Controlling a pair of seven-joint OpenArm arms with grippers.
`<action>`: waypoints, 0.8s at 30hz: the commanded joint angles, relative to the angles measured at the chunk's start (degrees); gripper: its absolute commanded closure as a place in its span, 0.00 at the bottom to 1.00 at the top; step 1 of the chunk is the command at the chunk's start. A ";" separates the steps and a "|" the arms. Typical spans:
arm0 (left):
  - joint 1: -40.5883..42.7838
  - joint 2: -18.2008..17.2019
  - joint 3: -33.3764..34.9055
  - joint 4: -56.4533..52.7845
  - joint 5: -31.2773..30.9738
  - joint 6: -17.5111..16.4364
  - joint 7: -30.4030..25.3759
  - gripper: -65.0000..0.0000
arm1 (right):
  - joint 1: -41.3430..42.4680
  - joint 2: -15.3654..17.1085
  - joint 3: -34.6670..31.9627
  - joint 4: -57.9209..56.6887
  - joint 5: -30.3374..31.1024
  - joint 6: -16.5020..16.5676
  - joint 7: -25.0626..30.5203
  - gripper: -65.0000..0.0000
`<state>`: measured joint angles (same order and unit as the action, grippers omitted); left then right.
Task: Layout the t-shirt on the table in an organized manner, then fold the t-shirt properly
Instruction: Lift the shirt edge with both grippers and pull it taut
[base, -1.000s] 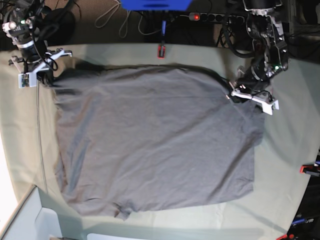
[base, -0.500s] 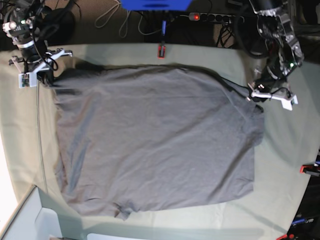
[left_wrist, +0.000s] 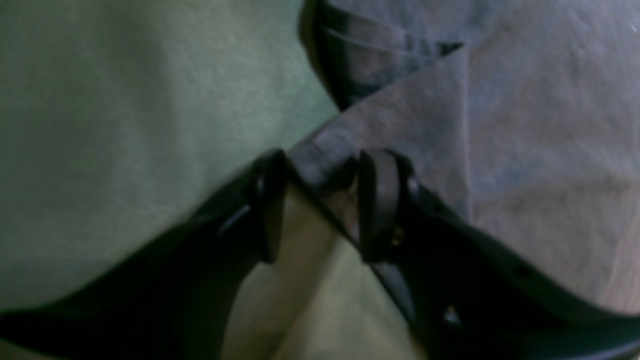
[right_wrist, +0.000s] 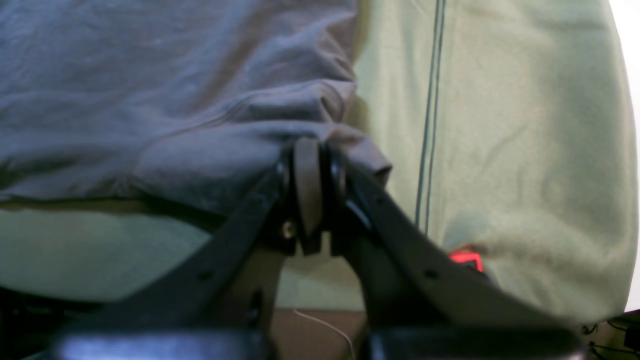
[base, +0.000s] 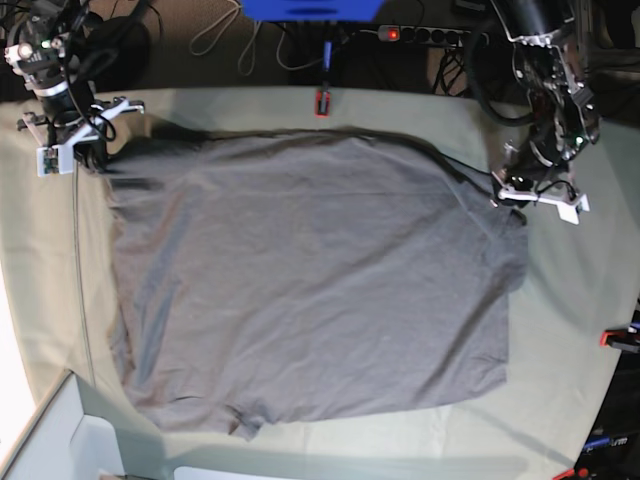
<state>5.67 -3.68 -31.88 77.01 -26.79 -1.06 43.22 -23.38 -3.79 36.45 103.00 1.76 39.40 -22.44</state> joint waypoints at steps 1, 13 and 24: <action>-1.14 -0.49 -0.25 -0.40 -0.07 -0.04 -0.36 0.72 | 0.04 0.50 0.17 0.87 0.66 0.60 1.56 1.00; 1.49 -1.46 -0.61 3.03 -0.69 -0.04 0.34 1.00 | 0.91 0.50 0.52 0.87 0.57 0.60 1.56 1.00; 15.73 -0.76 -4.65 20.35 -8.07 -0.04 0.43 1.00 | -3.57 0.41 0.34 1.22 0.66 0.60 1.56 1.00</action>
<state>21.50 -3.95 -36.40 96.29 -34.20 -1.04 44.60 -26.89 -3.68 36.67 103.11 1.56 39.40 -22.50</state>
